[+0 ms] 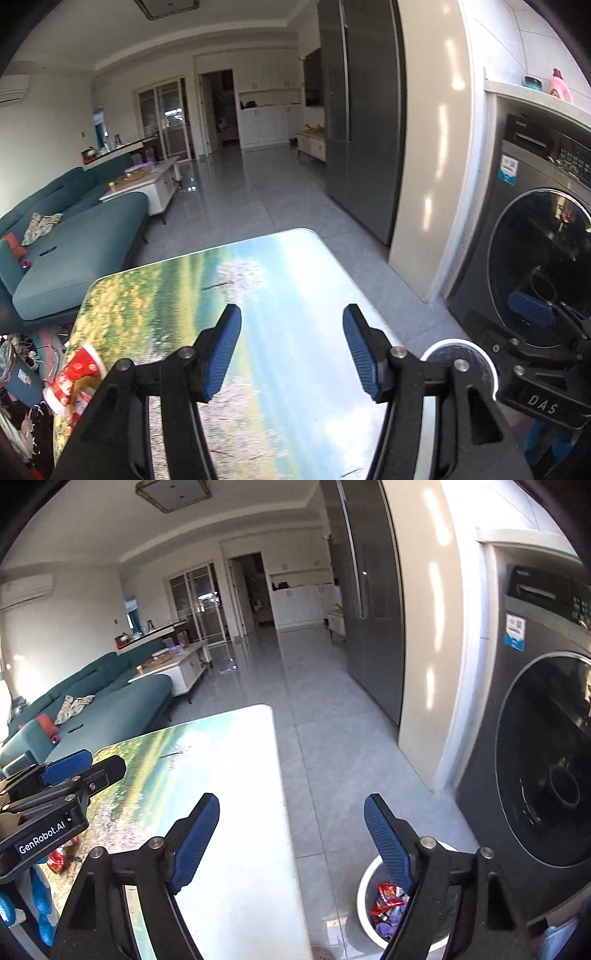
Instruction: Collect trash
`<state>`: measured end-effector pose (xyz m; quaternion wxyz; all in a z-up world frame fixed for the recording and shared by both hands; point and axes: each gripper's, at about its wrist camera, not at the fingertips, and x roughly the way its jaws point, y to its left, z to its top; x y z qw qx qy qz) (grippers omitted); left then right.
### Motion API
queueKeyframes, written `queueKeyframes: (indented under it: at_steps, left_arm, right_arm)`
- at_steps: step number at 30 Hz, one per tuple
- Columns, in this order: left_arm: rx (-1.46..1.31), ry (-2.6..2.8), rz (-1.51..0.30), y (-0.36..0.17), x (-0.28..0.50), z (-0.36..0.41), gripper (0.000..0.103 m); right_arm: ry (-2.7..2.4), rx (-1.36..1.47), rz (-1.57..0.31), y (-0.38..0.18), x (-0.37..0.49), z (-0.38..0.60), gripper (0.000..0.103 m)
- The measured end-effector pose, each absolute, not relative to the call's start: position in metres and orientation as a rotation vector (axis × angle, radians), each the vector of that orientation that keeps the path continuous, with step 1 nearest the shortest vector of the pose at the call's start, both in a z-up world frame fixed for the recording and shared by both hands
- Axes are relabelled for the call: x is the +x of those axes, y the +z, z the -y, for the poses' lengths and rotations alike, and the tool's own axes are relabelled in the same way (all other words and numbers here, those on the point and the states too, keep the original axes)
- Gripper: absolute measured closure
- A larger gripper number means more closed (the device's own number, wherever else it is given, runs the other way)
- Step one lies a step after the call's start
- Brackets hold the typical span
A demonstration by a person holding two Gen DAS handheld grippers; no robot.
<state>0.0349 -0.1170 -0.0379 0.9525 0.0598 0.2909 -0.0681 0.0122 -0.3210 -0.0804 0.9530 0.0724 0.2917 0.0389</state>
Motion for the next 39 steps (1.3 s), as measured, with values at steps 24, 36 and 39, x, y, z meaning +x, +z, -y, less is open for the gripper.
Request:
queueKeyframes:
  at_steps: [24, 36, 39]
  left_arm:
    - [0.18, 0.266, -0.42, -0.009, -0.049, -0.019, 0.018]
    - [0.156, 0.314, -0.396, -0.015, -0.066, -0.038, 0.009]
    - [0.151, 0.331, -0.383, -0.015, -0.07, -0.043, 0.007]
  right_arm:
    - [0.214, -0.006, -0.474, -0.05, -0.008, 0.172, 0.003]
    - [0.234, -0.054, -0.456, -0.055, -0.022, 0.142, 0.0]
    - [0.247, -0.062, -0.454, -0.056, -0.023, 0.133, 0.0]
